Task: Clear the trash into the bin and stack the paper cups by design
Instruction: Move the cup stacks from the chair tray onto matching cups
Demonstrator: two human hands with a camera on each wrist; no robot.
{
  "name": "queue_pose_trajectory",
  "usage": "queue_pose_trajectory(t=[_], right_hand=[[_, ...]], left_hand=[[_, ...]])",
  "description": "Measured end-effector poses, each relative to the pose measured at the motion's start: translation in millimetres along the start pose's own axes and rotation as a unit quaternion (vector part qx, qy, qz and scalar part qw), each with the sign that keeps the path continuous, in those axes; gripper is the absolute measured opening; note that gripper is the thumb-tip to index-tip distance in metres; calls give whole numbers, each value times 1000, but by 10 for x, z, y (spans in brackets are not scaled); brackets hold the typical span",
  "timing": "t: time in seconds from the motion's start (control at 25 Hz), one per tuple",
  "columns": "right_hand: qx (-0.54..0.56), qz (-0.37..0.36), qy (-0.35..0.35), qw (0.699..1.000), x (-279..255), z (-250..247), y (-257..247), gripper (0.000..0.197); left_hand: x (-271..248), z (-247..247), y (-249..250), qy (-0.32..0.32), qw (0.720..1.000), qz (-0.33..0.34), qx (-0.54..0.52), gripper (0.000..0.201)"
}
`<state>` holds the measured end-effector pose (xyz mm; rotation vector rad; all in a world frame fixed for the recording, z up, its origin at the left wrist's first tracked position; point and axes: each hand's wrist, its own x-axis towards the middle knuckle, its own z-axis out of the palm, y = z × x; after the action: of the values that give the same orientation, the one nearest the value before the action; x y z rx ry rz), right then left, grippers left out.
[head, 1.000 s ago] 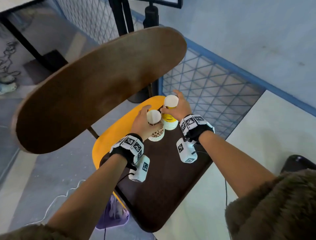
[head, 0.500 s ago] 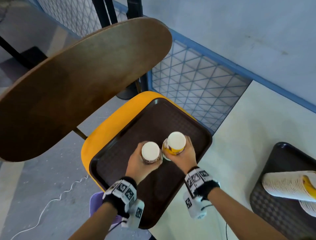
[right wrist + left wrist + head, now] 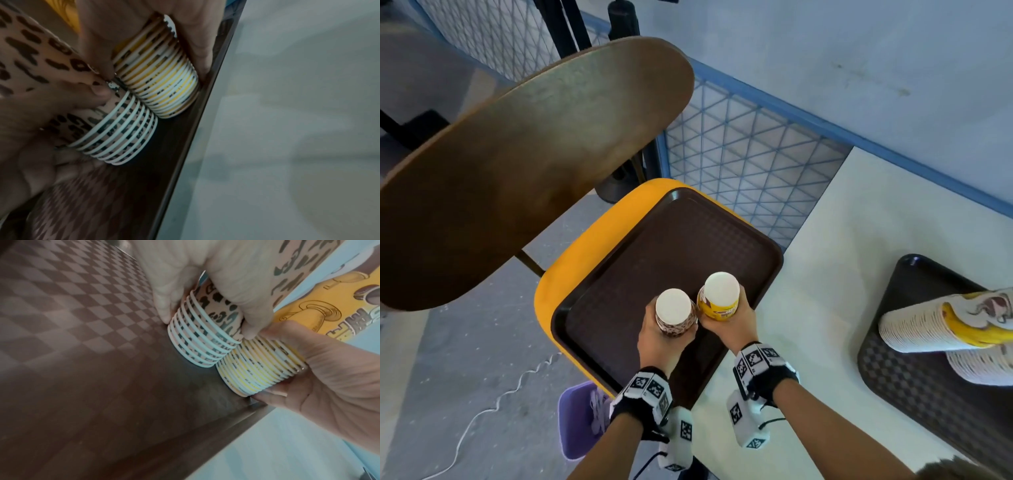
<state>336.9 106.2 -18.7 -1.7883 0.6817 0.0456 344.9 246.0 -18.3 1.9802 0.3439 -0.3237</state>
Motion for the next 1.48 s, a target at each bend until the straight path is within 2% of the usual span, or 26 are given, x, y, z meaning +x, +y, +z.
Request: queue_pose_trajectory(t=[0.16,0.32,0.56,0.76,0.96,1.08,1.28,1.4,1.48], right_hand=[[-5,-19,-6,1000,-131,-41,0,70],[29,-37,0,999,-390,-390,-62,68],[40,-101,87,990,-779,-1609,-291,72],[7,-154,187,970,-1086,-2756,-642,70],[3,-131,241,962,-1137,-3523,-772,60],[20,-112,248,962,-1015,-3669,-703,63],[8,-66,229,971,-761,-3625,-524,73],[-13,-40,188,981,-801,-3591,-393,87],[-21,-45,175,983,-922,-3554,-225,88]], left_hand=[[-116,8,8,32,999,-6,-21,74],[-290,51,194,32,998,28,-43,75],[-872,677,636,-70,992,104,-28,84],[-1498,1287,965,-178,967,181,-22,79],[-1944,1628,1206,-252,939,233,-22,82],[-2098,1700,1286,-272,930,248,-9,85],[-2085,1674,1250,-279,927,251,8,82],[-2055,1670,1218,-278,929,245,10,82],[-2072,1707,1222,-278,931,237,23,79]])
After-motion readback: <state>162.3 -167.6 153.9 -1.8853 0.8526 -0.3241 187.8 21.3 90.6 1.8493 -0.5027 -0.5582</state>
